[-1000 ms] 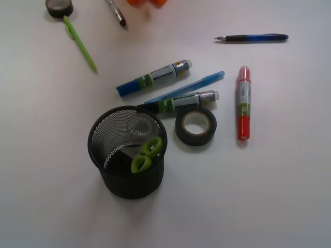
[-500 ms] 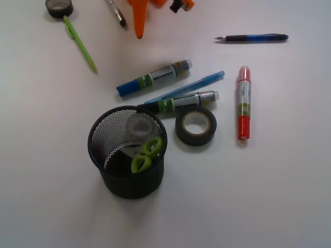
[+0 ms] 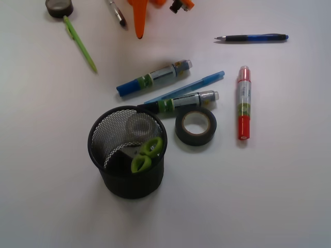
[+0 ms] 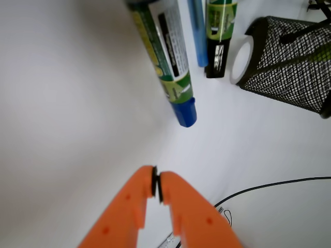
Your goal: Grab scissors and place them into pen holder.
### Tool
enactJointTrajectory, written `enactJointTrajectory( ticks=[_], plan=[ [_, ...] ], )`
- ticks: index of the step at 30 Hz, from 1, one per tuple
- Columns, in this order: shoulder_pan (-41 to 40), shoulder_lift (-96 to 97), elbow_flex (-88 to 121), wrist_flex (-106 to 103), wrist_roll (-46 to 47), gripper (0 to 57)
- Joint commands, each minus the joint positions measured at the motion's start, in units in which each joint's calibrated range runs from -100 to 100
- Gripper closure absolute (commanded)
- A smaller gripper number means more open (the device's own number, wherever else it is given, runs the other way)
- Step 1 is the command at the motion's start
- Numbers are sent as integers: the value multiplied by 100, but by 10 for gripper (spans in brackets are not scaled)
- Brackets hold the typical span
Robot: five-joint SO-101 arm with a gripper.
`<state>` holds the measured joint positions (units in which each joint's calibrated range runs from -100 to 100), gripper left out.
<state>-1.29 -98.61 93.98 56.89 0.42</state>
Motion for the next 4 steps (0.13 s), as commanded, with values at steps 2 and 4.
enactJointTrajectory(
  ticks=[2,4],
  plan=[
    [-24,-54,-59,-2,15,571],
    [-24,-54,-59,-2,15,571]
  ],
)
